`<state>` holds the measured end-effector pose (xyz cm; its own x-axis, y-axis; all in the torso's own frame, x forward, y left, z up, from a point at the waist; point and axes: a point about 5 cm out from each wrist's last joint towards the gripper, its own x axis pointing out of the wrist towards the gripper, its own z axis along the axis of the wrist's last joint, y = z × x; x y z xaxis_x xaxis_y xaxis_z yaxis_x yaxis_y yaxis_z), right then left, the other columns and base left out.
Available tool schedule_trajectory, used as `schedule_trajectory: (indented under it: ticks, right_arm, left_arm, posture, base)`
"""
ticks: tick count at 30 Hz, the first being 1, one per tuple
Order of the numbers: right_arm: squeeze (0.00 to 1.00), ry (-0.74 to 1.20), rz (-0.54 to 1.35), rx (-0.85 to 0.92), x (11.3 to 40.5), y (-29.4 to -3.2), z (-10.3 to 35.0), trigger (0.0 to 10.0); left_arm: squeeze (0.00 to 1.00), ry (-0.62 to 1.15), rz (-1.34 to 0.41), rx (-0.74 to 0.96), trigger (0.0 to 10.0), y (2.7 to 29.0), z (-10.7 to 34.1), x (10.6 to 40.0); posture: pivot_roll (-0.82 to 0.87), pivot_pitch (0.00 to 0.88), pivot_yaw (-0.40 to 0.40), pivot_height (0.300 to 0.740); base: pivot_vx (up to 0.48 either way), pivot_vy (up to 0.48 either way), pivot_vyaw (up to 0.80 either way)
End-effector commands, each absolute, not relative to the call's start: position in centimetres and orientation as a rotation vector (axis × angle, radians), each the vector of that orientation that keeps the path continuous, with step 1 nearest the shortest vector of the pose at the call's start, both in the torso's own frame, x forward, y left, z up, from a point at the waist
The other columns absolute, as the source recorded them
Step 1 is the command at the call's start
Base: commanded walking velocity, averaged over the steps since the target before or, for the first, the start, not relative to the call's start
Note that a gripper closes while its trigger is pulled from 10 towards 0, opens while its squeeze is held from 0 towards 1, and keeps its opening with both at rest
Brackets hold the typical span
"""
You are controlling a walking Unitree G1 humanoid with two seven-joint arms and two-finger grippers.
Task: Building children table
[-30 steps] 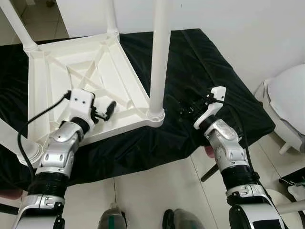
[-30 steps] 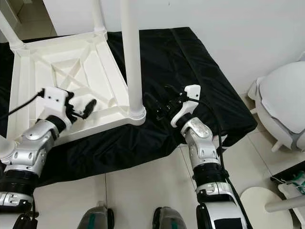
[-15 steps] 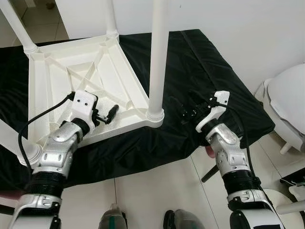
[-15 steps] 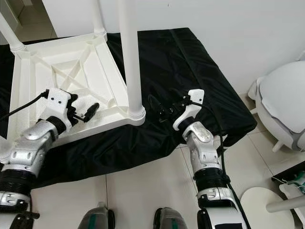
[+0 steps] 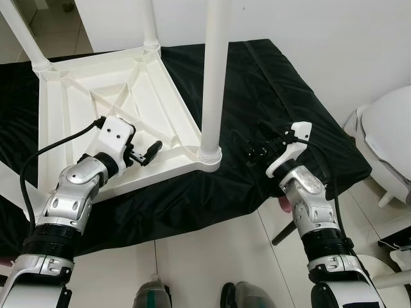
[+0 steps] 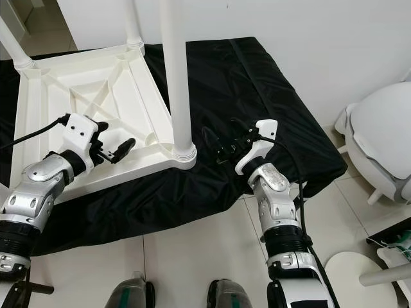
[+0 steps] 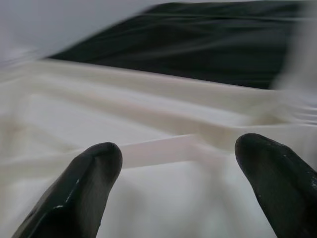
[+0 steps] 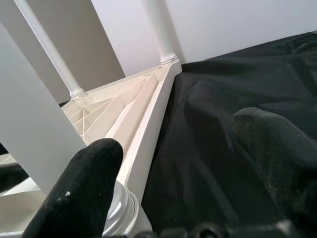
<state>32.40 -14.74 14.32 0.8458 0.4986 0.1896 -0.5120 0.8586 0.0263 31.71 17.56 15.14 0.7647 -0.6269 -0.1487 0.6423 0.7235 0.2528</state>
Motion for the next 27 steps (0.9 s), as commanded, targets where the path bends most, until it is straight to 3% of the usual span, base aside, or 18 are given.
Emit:
schedule_trajectory:
  ticks: [1,11,27]
  right_arm:
    - [0.00,-0.173,0.535,0.074,32.3,-14.7,14.2,10.0]
    - [0.00,-0.183,0.523,0.077,32.5,-14.5,14.4,10.0]
    - [0.00,-0.191,0.503,0.075,32.5,-14.5,14.4,10.0]
  left_arm:
    - [0.00,0.086,-0.820,0.307,10.0,16.7,14.6,31.0]
    - [0.00,0.104,-0.958,0.264,10.0,14.4,12.9,28.4]
    - [0.00,0.183,-1.027,0.314,10.0,12.3,11.4,29.2]
  posture:
    - [0.00,0.000,0.036,0.740]
    - [-0.01,0.000,0.038,0.740]
    - [-0.04,0.000,0.068,0.740]
  base:
    - [0.000,0.000,0.00]
    - [0.000,0.000,0.00]
    - [0.000,0.000,0.00]
